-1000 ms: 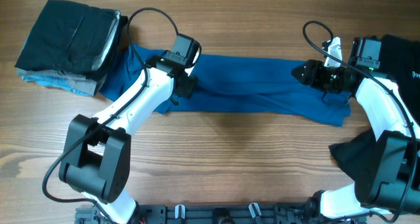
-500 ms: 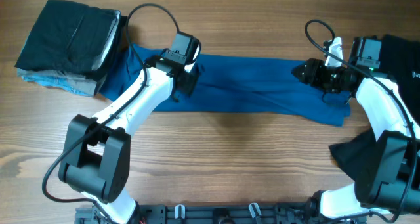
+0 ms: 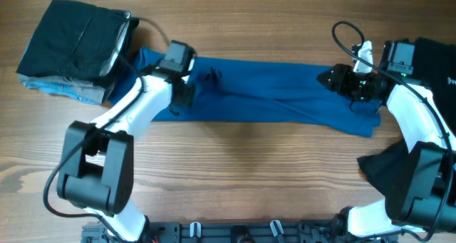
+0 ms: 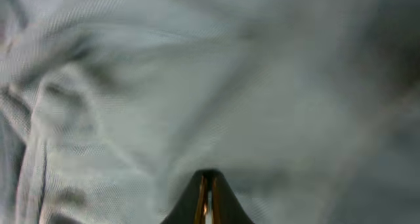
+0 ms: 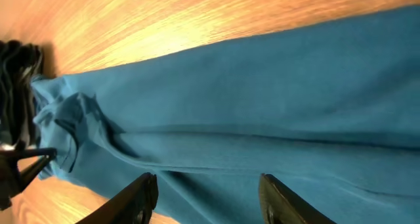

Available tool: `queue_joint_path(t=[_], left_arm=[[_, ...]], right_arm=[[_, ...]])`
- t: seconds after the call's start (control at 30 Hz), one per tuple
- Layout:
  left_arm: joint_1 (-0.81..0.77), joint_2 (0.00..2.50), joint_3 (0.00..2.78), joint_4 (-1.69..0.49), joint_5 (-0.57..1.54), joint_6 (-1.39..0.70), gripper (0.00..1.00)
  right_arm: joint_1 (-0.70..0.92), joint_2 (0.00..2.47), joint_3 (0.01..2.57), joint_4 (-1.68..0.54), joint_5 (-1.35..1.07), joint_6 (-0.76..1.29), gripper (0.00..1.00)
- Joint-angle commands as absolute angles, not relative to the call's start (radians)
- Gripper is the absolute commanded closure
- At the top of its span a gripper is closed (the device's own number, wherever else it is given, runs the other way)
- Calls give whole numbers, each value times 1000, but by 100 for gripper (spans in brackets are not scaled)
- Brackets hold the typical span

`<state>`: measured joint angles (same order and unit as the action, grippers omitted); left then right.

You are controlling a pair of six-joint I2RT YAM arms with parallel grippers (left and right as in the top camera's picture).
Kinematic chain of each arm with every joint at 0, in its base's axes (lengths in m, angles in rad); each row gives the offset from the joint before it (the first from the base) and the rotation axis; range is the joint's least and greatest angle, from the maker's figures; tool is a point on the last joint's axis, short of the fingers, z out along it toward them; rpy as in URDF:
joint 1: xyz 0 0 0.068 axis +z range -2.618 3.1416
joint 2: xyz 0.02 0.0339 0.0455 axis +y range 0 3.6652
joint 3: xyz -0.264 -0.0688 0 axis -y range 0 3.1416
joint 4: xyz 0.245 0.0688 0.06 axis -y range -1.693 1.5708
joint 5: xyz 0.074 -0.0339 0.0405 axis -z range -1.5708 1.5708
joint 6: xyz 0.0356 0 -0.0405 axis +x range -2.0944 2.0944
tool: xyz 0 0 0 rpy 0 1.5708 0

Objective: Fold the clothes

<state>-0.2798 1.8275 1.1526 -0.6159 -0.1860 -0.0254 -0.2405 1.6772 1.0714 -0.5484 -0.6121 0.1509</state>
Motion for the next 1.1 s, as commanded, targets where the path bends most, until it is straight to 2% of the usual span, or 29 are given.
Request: queue_joint_path(t=[0.0, 0.13, 0.27, 0.37, 0.4, 0.43, 0.47, 0.5, 0.73, 1.07], left_arm=[[-199, 1865, 1092, -582, -161, -128, 96], [-130, 1871, 1091, -582, -162, -152, 96], [-91, 1872, 1091, -575, -139, -170, 96], [-87, 1872, 1091, -567, -142, -170, 96], [-86, 1872, 1091, -567, -144, -178, 96], [-84, 1872, 1091, -568, -152, -183, 96], [-82, 1872, 1091, -572, -169, -193, 96], [-79, 1872, 1091, -575, -177, -196, 96], [-59, 1880, 1091, -575, -173, -195, 94], [-60, 1880, 1091, -583, -173, -195, 90]], right_arm=[[-332, 1658, 1082, -567, -561, 198, 44], [-415, 1662, 1081, -633, -560, 147, 44], [-390, 1666, 1053, -665, -533, 124, 44], [-372, 1669, 1028, -634, -482, 160, 62], [-367, 1674, 1020, -623, -476, 167, 62], [-366, 1681, 1019, -620, -464, 167, 54], [-367, 1688, 1019, -614, -437, 167, 42], [-369, 1691, 1019, -601, -394, 167, 39], [-445, 1697, 1020, -462, -276, 184, 38], [-455, 1782, 1020, -512, -236, 183, 39]])
